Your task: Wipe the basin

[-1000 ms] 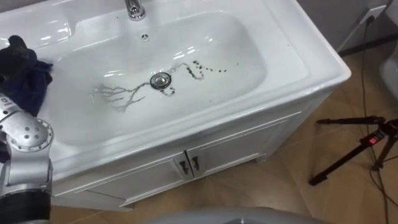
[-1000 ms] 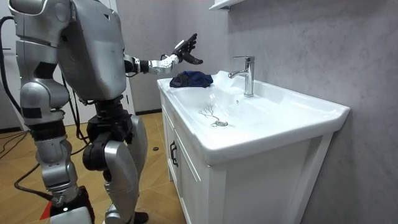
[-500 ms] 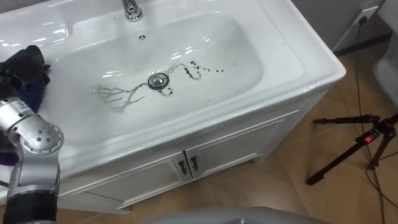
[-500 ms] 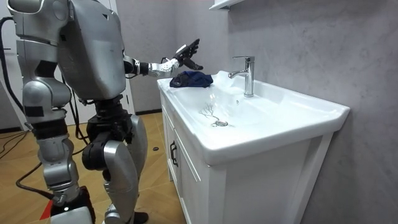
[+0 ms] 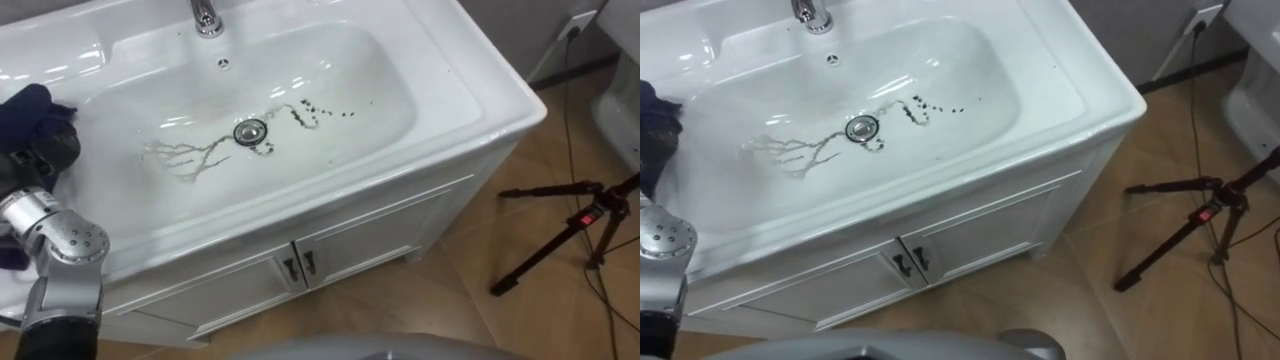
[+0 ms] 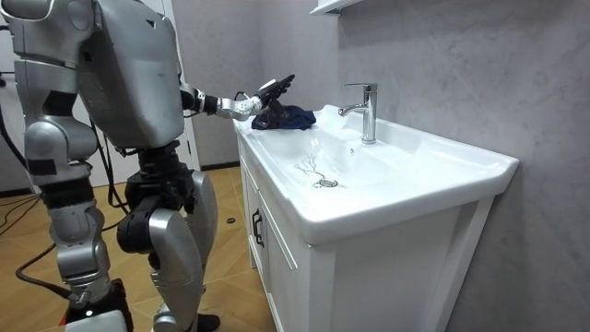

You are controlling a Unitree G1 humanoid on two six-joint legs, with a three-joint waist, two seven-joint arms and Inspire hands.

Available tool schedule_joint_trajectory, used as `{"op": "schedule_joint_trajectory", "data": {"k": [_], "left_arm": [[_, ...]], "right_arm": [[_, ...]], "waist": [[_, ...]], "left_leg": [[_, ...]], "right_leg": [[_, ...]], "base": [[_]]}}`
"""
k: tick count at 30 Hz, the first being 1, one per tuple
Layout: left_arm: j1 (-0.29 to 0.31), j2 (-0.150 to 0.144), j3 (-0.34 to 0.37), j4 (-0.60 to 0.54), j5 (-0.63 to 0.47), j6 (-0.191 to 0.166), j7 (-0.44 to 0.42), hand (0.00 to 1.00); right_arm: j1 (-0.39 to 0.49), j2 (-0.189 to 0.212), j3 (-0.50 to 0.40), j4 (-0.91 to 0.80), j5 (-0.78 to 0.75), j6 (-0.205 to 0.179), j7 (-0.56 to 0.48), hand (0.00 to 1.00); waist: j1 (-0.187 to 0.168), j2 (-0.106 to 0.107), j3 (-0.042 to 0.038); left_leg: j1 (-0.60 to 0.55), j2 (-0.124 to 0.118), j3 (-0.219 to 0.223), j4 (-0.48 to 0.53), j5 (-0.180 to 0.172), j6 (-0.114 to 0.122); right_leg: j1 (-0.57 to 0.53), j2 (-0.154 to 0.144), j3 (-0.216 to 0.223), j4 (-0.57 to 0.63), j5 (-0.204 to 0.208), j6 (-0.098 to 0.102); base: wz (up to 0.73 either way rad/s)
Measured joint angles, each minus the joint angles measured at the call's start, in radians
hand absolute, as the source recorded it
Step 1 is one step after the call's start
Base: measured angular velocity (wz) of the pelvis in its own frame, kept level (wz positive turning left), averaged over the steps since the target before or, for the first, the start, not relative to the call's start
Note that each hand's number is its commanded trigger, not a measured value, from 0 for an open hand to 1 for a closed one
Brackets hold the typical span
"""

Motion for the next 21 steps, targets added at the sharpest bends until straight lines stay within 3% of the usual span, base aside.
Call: {"op": "schedule_joint_trajectory", "data": {"k": [13, 19, 21], "left_arm": [[0.007, 0.000, 0.021, 0.020, -0.002, 0.010, 0.029, 0.00], [0.012, -0.004, 0.040, 0.148, -0.007, 0.041, 0.027, 0.00], [0.012, -0.028, 0.057, 0.172, -0.022, 0.047, 0.026, 0.00]], "right_arm": [[-0.006, -0.003, -0.001, 0.015, 0.001, 0.001, -0.024, 0.00], [-0.004, -0.002, -0.001, 0.019, 0.001, 0.022, -0.031, 0.00], [-0.001, -0.001, -0.002, 0.017, 0.000, 0.024, -0.035, 0.00]], "waist": [[0.002, 0.001, -0.0009], [0.014, 0.000, -0.0011], [0.020, -0.001, -0.0010]], "left_leg": [[0.009, 0.002, -0.003, -0.006, 0.000, 0.000], [0.009, 0.003, 0.000, -0.006, 0.000, -0.001], [0.010, 0.003, 0.000, -0.006, 0.000, -0.001]], "right_leg": [[0.002, 0.003, 0.004, 0.001, 0.002, -0.002], [0.003, 0.006, 0.006, 0.001, 0.002, -0.003], [0.004, 0.005, 0.008, 0.001, 0.002, -0.003]], "base": [[-0.01], [-0.03], [0.00]]}}
